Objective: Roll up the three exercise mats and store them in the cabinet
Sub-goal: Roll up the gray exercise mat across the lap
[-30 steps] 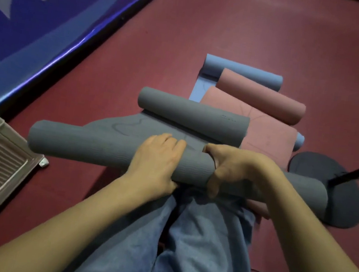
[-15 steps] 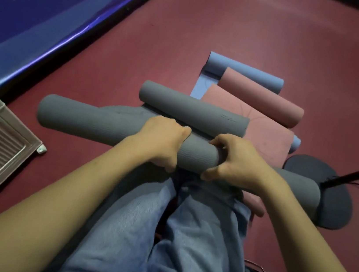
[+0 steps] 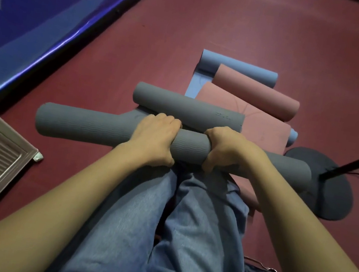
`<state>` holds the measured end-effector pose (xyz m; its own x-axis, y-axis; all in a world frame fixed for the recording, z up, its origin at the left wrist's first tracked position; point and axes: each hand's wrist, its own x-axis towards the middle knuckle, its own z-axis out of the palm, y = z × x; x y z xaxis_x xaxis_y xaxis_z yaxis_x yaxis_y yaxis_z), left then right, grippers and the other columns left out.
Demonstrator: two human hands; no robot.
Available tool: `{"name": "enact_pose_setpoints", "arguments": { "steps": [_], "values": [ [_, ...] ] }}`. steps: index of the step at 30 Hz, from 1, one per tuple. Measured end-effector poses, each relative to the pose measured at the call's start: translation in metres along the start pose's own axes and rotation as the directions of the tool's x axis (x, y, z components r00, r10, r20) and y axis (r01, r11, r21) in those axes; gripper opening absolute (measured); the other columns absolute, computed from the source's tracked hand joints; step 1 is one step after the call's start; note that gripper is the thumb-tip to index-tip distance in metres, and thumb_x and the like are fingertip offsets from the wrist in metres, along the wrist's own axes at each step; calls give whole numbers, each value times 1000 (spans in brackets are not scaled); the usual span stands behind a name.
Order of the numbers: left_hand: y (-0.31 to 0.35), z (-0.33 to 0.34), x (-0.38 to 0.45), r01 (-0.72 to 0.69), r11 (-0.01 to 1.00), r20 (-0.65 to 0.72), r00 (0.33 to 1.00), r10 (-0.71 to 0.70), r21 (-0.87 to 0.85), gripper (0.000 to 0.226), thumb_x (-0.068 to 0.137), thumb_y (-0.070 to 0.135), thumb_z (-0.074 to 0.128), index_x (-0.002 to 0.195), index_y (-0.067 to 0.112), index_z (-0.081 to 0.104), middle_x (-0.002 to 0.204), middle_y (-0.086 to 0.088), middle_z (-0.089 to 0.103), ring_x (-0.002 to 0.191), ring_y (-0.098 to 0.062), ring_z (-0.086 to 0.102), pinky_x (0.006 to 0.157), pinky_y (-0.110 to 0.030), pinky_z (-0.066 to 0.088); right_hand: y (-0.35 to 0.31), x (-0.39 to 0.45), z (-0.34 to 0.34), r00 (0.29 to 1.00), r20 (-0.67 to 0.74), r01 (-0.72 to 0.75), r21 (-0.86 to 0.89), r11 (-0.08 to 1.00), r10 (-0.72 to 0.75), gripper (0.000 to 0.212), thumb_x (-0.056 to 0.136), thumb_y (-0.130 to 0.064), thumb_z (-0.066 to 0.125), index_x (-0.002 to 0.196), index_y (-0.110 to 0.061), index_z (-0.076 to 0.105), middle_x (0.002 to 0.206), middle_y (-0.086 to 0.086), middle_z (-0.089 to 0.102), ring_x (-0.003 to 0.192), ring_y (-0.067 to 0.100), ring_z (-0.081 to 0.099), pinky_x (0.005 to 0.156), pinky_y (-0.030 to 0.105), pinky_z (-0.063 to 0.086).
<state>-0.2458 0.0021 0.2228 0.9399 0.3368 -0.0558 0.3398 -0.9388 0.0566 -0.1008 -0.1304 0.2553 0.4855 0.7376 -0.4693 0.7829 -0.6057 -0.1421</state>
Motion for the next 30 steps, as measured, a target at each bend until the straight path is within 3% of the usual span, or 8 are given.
{"name": "enact_pose_setpoints", "arguments": {
  "steps": [6,12,15,18,24,30],
  "values": [
    [0,20,-14,-26,996,-162,986,39,84,65,66,42,77,119,14,52,113,-5,60,106,-27,56,91,-38,44,3,5,6,1000,-5,13,25,1000,-13,64,40,-39,88,98,-28,63,93,-6,67,83,22,65,74,38,59],
    [3,4,5,3,991,-24,1000,0,132,88,51,77,82,105,19,45,107,-1,65,102,-27,64,83,-39,37,4,7,9,999,-38,-17,18,1000,18,67,42,-45,86,103,-30,62,100,-5,68,90,22,63,76,39,56],
    [-1,-5,13,-36,988,37,999,31,150,81,53,73,84,97,21,39,105,-1,69,99,-27,67,73,-36,32,3,1,24,967,-253,-5,-74,997,-13,80,49,-52,87,114,-24,50,113,0,55,106,27,51,78,39,44],
    [-6,-11,17,-66,985,46,997,59,161,69,56,65,82,97,22,47,102,-2,71,93,-28,67,67,-35,36,2,-9,37,923,-383,5,-93,996,-40,79,54,-51,86,113,-23,42,112,2,53,104,29,53,75,39,39],
    [-6,-26,5,-101,988,139,987,84,119,63,53,59,84,98,24,56,89,2,65,76,-23,54,62,-34,40,-6,-28,28,938,-347,-16,-12,1000,10,75,50,-46,88,110,-26,48,108,0,65,98,30,62,66,34,37],
    [-16,-38,-36,-109,991,172,980,95,75,63,46,59,79,97,29,58,85,5,66,80,-26,64,63,-34,48,-36,-76,35,929,-371,-1,-7,1000,-2,75,52,-48,84,115,-27,49,108,0,69,96,33,64,66,35,36]
  ]
}}
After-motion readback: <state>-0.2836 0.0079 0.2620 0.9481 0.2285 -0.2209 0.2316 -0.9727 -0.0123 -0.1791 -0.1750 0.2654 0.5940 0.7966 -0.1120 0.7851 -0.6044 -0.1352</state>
